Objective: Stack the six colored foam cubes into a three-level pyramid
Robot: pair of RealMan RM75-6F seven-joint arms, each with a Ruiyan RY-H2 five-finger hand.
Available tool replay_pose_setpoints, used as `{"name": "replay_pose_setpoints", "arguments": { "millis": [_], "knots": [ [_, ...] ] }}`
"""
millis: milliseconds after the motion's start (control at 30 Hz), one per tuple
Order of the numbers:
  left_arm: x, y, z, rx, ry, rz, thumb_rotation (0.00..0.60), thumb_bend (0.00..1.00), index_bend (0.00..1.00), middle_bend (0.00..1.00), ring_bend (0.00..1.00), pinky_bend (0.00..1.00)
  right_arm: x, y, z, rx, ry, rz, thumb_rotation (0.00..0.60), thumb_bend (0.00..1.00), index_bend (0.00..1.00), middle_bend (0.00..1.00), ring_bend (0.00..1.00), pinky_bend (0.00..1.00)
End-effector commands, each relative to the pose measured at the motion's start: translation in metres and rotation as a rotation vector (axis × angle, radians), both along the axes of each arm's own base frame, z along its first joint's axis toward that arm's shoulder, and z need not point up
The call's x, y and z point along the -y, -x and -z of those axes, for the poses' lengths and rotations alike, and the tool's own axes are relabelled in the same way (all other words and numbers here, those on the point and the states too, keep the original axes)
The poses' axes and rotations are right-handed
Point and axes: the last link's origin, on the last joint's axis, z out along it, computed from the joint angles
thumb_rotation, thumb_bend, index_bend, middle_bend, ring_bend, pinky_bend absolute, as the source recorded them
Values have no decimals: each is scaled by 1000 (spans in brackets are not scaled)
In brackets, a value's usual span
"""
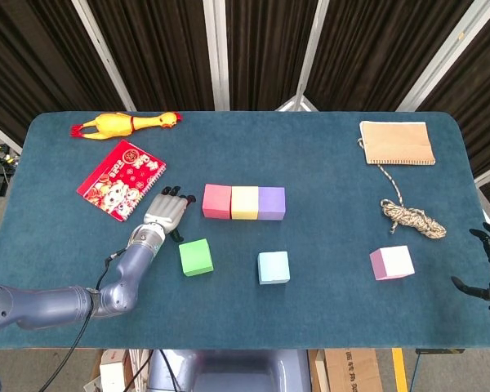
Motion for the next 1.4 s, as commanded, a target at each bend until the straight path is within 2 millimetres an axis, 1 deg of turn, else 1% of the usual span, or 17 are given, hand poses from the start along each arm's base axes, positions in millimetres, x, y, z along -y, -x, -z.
{"name": "replay_pose_setpoints", "arguments": {
  "millis": [33, 300, 767, 1400],
  "knots": [
    [0, 0, -1, -3, -1, 4, 600, 142, 205, 232, 0, 0, 0, 0, 0, 0, -1, 1, 600, 180, 182, 99, 76, 19],
    [2, -1, -1, -4, 5, 2, 600, 143, 236, 235, 0, 0, 0, 0, -1, 3, 5, 2, 600, 181, 182, 99, 76, 19],
    [6, -8, 7, -12, 24, 15, 600, 143, 227, 243, 0, 0, -1, 1, -3, 7, 12, 3, 600, 179, 182, 99, 76, 19],
    [9, -16, 7, -9, 26, 27, 600, 142, 215, 245, 0, 0, -1, 1, -4, 11, 11, 2, 600, 180, 182, 99, 76, 19]
  ]
}}
